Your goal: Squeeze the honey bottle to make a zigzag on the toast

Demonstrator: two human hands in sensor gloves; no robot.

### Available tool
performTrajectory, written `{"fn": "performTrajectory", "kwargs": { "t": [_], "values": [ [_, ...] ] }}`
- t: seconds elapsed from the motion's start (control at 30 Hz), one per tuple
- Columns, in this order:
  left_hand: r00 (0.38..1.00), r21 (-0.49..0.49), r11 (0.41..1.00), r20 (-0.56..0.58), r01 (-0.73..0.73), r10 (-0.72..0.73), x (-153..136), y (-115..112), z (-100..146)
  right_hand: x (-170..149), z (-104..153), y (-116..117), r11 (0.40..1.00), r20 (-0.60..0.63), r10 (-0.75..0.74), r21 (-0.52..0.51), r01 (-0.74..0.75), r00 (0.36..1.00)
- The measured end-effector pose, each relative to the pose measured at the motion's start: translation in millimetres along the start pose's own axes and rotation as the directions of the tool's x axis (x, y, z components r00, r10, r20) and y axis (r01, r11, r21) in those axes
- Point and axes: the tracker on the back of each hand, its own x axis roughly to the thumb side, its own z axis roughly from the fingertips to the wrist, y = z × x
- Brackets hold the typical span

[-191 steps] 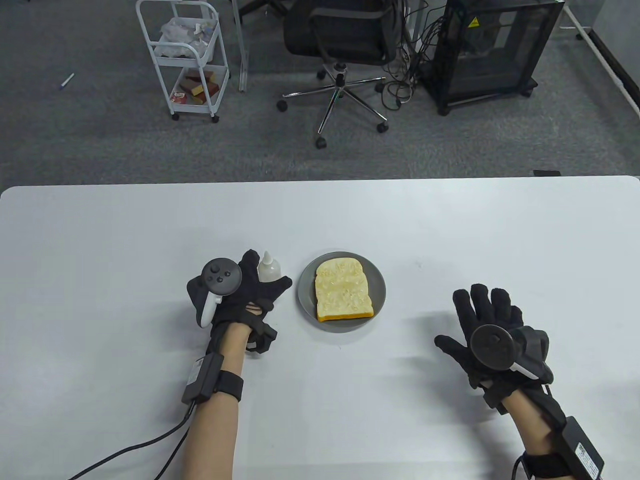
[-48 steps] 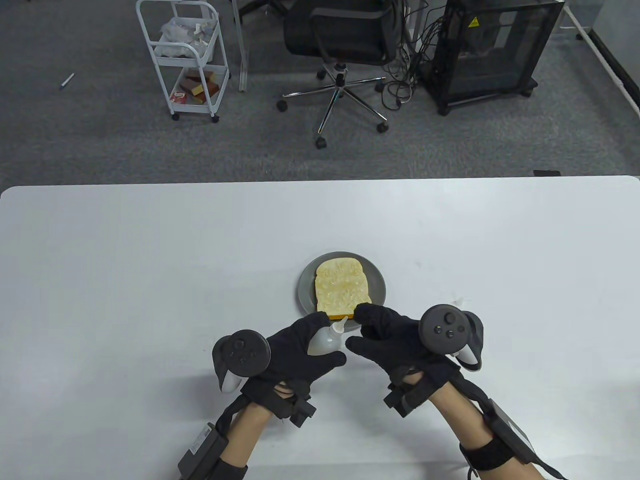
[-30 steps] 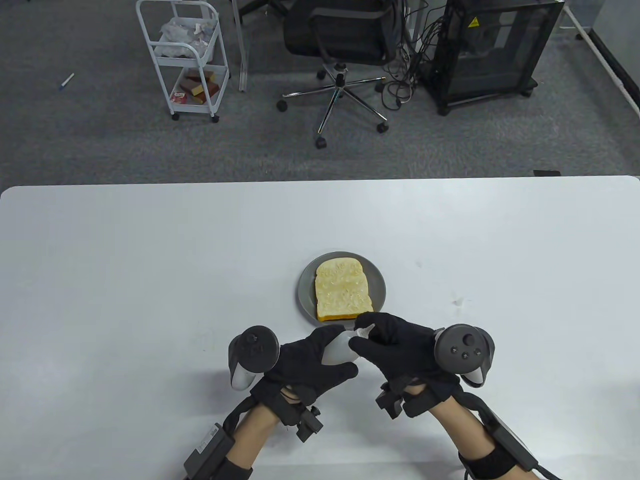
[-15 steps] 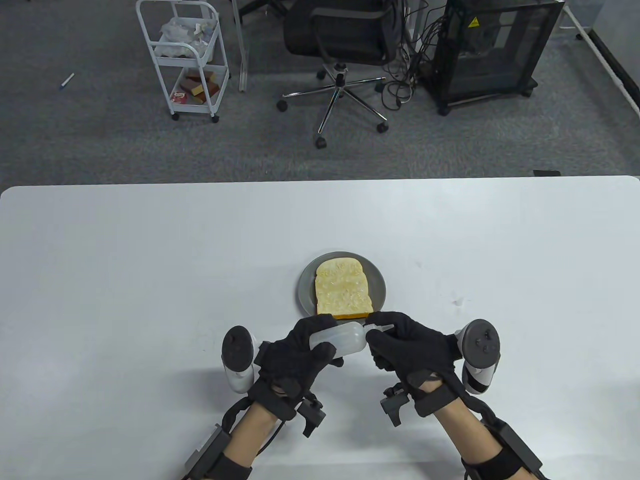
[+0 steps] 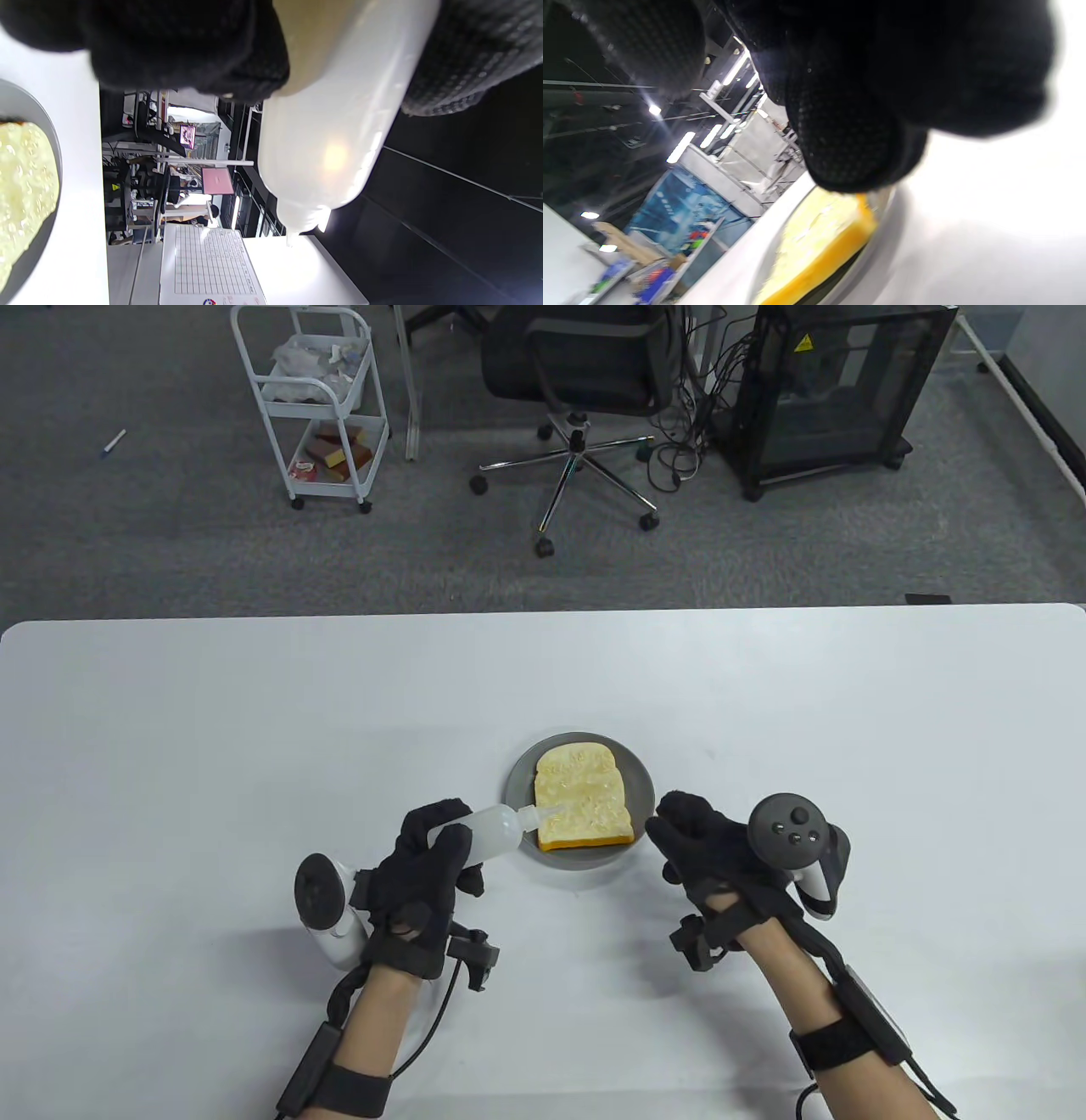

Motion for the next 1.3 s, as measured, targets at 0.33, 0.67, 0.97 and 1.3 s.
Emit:
{"fn": "performTrajectory", "kwargs": {
  "t": [0.33,0.67,0.97,1.3],
  "values": [
    [1.000,0.020,1.000,-0.019,-0.020,0.020,1.4,7.2,-1.3,-10.5,-76.3,30.6,0.911,-0.284,0.411,0.085,-0.404,0.866],
    [0.998,0.050,0.999,-0.058,-0.016,0.018,-2.9,9.8,-0.4,-16.4,-100.9,56.9,0.877,-0.365,0.478,0.145,-0.458,0.799],
    [0.996,0.059,0.998,-0.089,-0.023,0.028,-5.7,12.1,-0.7,-20.0,-106.3,60.2,0.885,-0.394,0.462,0.143,-0.443,0.795],
    [0.995,0.060,0.998,-0.096,-0.011,0.017,-6.9,12.5,-0.9,-48.3,-95.8,49.5,0.989,-0.528,-0.070,0.076,0.129,0.847]
  ]
}}
